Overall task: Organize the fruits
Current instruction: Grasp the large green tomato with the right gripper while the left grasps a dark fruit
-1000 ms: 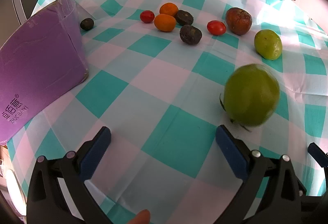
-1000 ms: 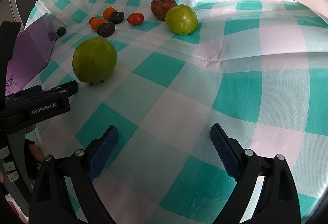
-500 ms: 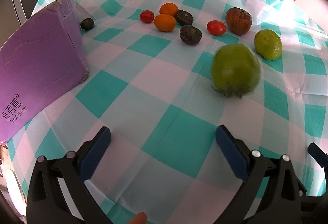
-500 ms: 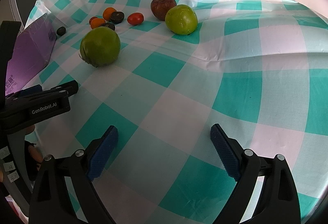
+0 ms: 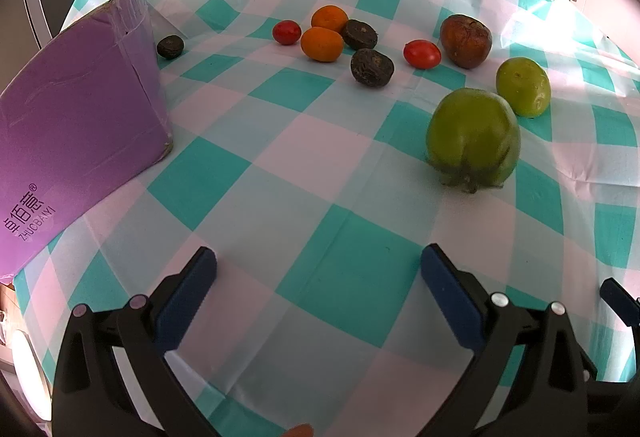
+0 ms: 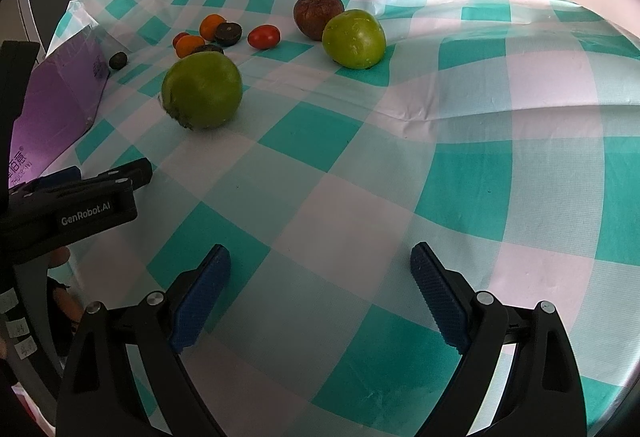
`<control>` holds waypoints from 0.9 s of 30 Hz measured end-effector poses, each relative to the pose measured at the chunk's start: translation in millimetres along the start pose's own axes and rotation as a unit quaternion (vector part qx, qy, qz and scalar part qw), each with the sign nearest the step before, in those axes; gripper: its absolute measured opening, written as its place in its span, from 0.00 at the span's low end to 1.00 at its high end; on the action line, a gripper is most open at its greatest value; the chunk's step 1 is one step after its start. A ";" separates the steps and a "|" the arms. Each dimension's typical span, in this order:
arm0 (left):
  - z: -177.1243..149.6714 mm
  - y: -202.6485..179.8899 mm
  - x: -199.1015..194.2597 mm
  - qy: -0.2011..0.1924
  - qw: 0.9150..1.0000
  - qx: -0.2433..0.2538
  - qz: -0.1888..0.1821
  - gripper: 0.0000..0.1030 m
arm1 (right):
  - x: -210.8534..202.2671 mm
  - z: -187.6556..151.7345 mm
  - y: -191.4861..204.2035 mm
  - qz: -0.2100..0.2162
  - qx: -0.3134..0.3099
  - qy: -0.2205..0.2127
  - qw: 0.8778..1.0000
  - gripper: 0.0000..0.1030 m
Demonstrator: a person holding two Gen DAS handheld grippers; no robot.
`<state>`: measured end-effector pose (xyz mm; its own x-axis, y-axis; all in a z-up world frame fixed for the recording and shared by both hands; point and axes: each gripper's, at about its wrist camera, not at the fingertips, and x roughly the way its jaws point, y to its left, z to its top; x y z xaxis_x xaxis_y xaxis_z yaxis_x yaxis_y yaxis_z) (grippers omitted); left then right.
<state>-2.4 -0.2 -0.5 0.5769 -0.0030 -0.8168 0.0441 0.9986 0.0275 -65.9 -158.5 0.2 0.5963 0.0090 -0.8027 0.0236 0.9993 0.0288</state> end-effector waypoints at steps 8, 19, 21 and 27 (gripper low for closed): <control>-0.1 0.0 0.0 0.000 1.000 0.000 0.000 0.99 | 3.2 3.7 1.4 -0.005 0.006 0.000 1.000 0.86; 13.5 3.5 4.2 0.046 0.983 0.151 -0.094 0.98 | 8.0 16.6 22.3 -0.004 0.024 0.035 0.999 0.86; 32.0 8.0 -9.2 0.049 0.971 0.201 -0.118 0.78 | 12.1 24.2 34.9 0.011 0.025 0.040 0.999 0.86; 125.4 45.0 -57.4 -0.007 0.972 0.131 -0.194 0.99 | 32.8 56.6 60.9 0.019 0.057 0.033 0.998 0.86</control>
<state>68.8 38.4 119.9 0.4871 -0.3794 -0.7867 0.4659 0.8747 -0.1334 0.5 -99.4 9.4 0.5450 0.0533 -0.8367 0.0958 0.9875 0.1253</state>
